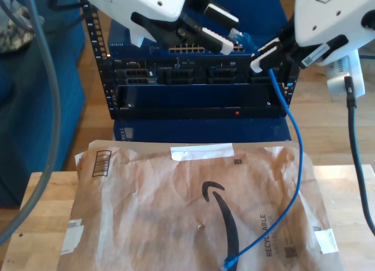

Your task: Grab the cable and plug it in

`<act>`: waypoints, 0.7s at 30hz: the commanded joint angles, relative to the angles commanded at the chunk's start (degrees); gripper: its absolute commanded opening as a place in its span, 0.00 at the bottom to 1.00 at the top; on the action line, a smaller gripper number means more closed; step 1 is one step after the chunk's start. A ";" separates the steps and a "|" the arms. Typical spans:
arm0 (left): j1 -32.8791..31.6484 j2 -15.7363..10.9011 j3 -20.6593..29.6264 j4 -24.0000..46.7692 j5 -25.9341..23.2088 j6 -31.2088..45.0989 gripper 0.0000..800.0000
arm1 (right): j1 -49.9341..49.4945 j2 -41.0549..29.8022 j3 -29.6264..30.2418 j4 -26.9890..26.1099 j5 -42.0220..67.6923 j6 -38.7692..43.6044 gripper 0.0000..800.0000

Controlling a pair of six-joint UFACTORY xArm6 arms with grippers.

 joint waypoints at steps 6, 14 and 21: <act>0.09 0.00 0.00 -1.14 0.18 0.35 0.42 | 0.00 0.00 -0.09 0.00 0.00 0.00 0.01; 0.00 0.00 1.14 -1.14 -0.18 0.35 0.42 | 0.00 0.00 -0.09 0.00 0.00 0.00 0.01; 0.00 0.00 1.14 -1.05 -0.26 0.44 0.36 | 0.00 0.00 -0.09 0.00 0.00 -0.09 0.01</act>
